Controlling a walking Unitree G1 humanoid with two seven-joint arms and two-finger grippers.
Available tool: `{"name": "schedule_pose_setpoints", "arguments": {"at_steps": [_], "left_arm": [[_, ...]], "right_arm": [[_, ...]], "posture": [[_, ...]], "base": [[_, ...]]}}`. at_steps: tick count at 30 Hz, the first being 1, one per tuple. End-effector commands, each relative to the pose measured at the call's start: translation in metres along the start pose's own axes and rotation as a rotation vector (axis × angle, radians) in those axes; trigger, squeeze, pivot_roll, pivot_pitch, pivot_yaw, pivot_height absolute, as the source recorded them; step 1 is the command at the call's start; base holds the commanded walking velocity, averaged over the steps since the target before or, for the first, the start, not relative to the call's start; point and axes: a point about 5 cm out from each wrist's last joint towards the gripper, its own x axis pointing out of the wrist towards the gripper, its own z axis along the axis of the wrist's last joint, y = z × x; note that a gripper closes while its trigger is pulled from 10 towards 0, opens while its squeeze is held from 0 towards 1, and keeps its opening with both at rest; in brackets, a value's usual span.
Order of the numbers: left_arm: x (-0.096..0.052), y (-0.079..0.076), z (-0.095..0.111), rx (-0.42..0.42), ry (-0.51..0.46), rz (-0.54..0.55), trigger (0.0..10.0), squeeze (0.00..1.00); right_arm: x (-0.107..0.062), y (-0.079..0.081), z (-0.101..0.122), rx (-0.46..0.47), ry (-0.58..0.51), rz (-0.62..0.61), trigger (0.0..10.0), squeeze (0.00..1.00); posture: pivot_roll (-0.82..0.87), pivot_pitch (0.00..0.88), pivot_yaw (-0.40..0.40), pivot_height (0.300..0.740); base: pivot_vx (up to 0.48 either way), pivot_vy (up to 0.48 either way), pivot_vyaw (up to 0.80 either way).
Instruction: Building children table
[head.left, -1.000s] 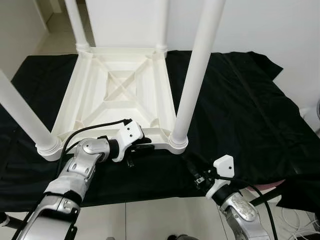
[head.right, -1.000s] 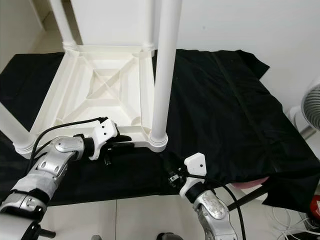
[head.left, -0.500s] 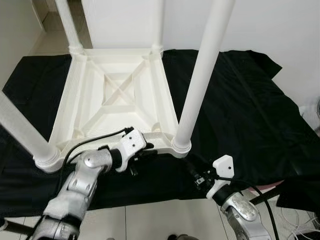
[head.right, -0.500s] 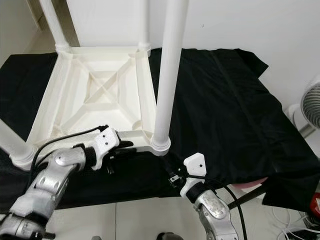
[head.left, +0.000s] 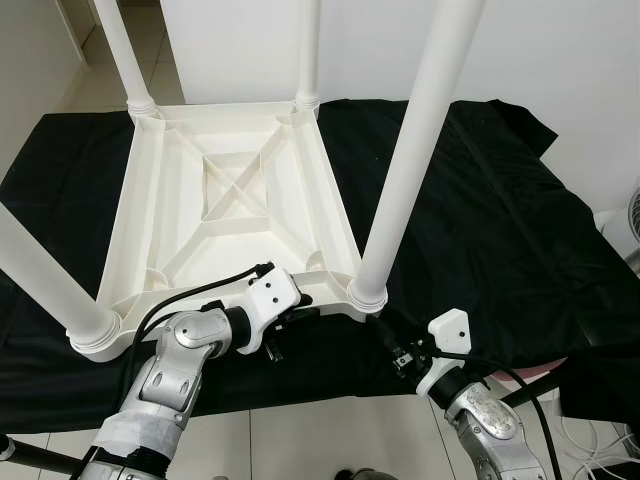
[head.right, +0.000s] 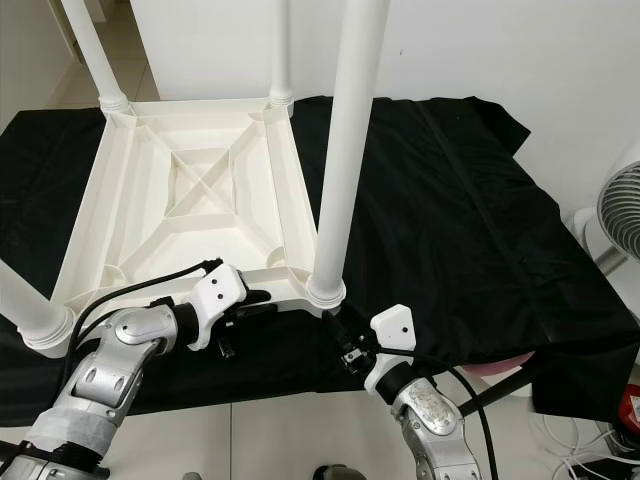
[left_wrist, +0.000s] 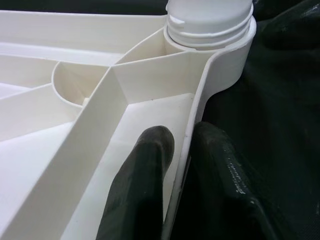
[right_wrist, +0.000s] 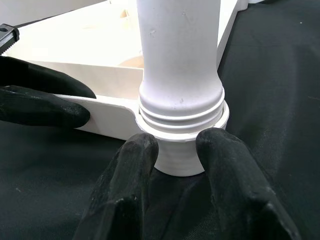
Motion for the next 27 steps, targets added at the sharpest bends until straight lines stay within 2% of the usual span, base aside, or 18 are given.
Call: {"name": "schedule_pose_setpoints", "arguments": {"at_steps": [1,5,12,13,14,20,24,26,27], "left_arm": [[-0.001,0.008,-0.008,-0.042,0.055,0.148,10.0,1.00],[-0.003,0.011,-0.006,-0.058,0.056,0.161,10.0,1.00],[-0.010,0.010,0.004,0.006,0.008,0.120,10.0,1.00],[-0.015,0.007,0.013,0.012,-0.055,0.097,10.0,0.84],[-0.019,0.005,0.018,0.002,-0.094,0.086,10.0,0.00],[-0.032,0.002,0.030,-0.044,-0.161,0.088,10.0,0.00],[-0.037,0.005,0.031,-0.066,-0.156,0.149,10.0,0.00],[-0.038,0.005,0.028,-0.069,-0.128,0.161,10.0,0.00],[-0.038,0.005,0.028,-0.069,-0.128,0.161,10.0,0.00]], "right_arm": [[0.001,0.000,0.000,-0.012,0.007,0.017,10.0,0.00],[0.001,0.000,0.000,-0.011,0.006,0.017,10.0,0.00],[-0.002,0.001,-0.001,-0.010,0.007,0.018,10.0,0.00],[-0.003,0.001,-0.001,-0.008,0.005,0.013,10.0,0.00],[-0.004,-0.001,0.000,-0.006,-0.002,0.001,10.0,0.00],[-0.008,-0.009,0.002,-0.019,-0.021,-0.066,10.0,0.00],[-0.010,-0.017,0.004,-0.034,-0.039,-0.156,10.0,0.00],[-0.008,-0.025,0.009,-0.041,-0.069,-0.242,10.0,0.00],[-0.008,-0.025,0.009,-0.041,-0.069,-0.242,10.0,0.00]], "posture": [[-0.07,0.071,-0.003,0.740],[-0.07,0.074,-0.003,0.740],[-0.07,0.077,-0.005,0.740],[-0.07,0.078,-0.006,0.740],[-0.07,0.079,-0.006,0.740],[-0.06,0.085,-0.015,0.740],[-0.05,0.086,-0.023,0.740],[-0.05,0.087,-0.029,0.740],[-0.05,0.087,-0.029,0.740]], "base": [[0.000,0.000,0.00],[0.000,0.000,0.00],[0.000,0.000,0.00],[0.000,0.000,0.00],[0.000,0.000,0.00],[0.000,0.000,0.00],[0.000,0.000,0.00],[0.000,0.000,0.00],[0.000,0.000,0.00]]}}
